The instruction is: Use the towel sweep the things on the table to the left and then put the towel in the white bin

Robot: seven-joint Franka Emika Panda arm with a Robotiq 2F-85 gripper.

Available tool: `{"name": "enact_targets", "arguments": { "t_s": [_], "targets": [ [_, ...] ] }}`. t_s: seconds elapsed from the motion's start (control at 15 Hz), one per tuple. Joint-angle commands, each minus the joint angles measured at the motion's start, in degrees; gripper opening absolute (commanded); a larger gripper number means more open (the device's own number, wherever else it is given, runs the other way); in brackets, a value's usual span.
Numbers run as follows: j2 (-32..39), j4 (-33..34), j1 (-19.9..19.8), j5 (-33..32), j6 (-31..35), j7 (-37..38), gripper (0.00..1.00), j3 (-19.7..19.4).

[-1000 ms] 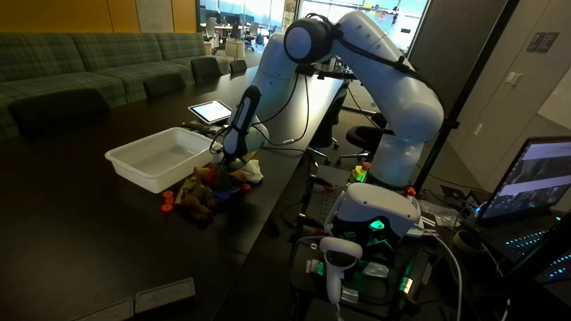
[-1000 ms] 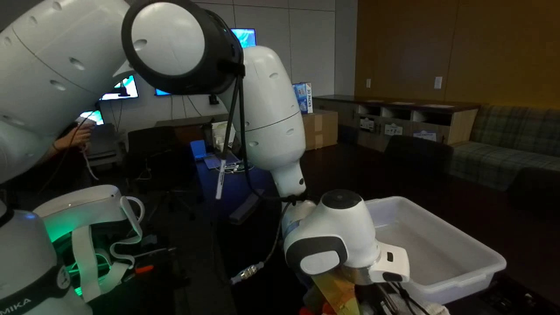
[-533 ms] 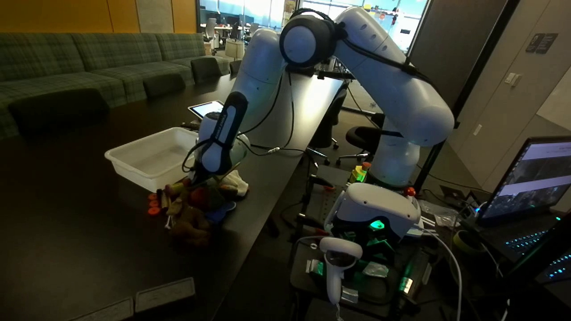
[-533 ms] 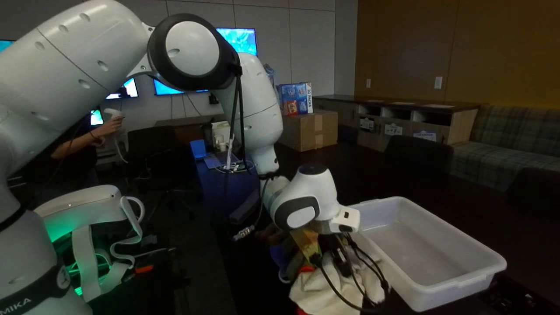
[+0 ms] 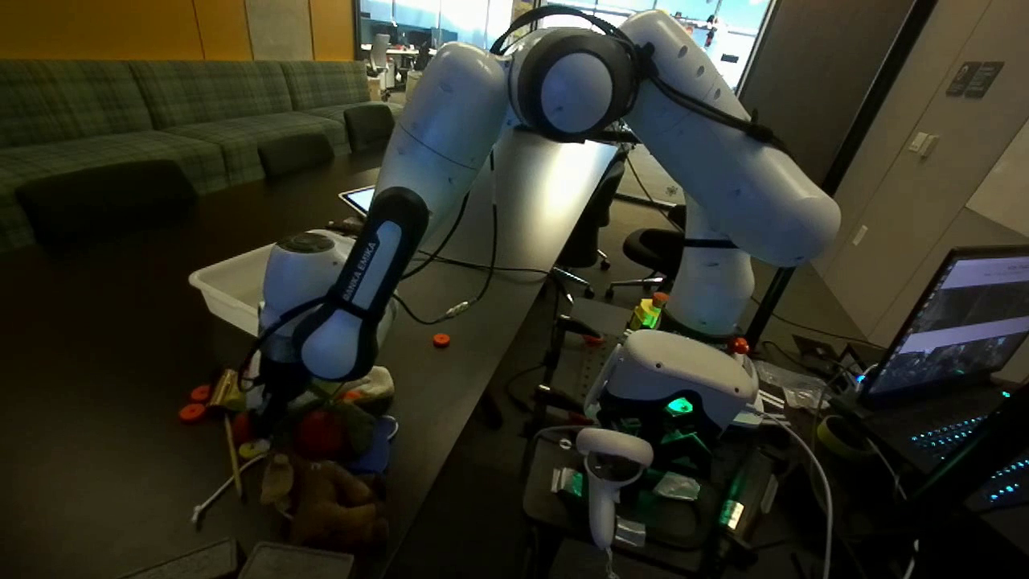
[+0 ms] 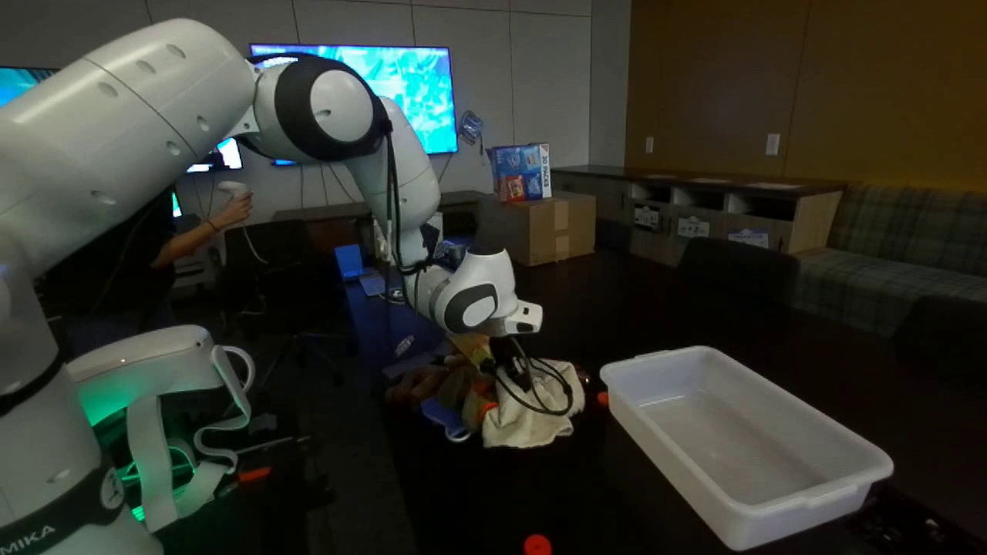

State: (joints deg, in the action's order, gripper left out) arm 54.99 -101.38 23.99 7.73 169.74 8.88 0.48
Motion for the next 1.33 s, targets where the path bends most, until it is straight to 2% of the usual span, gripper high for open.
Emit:
{"name": "enact_targets", "arguments": {
  "t_s": [0.0,0.2,0.47,0.67,1.0,1.13,1.27],
  "targets": [
    [3.15,8.74,2.27,-2.14,-3.99,1.94,0.00,2.82],
    [2.34,10.55,2.99,-2.94,-4.41,0.77,0.00,4.83],
    [0.12,10.52,3.57,-4.92,-2.82,0.59,0.00,4.11],
    [-5.25,4.75,-1.20,-5.27,-2.31,-3.74,0.01,8.11],
    [-16.18,-9.37,-15.43,-3.11,-0.57,-13.91,0.01,18.37],
    [-20.37,-14.99,-20.30,-1.94,1.09,-14.99,0.01,20.22],
    [-24.87,-20.59,-22.90,-1.33,4.45,-13.47,0.01,18.93]
  ]
}}
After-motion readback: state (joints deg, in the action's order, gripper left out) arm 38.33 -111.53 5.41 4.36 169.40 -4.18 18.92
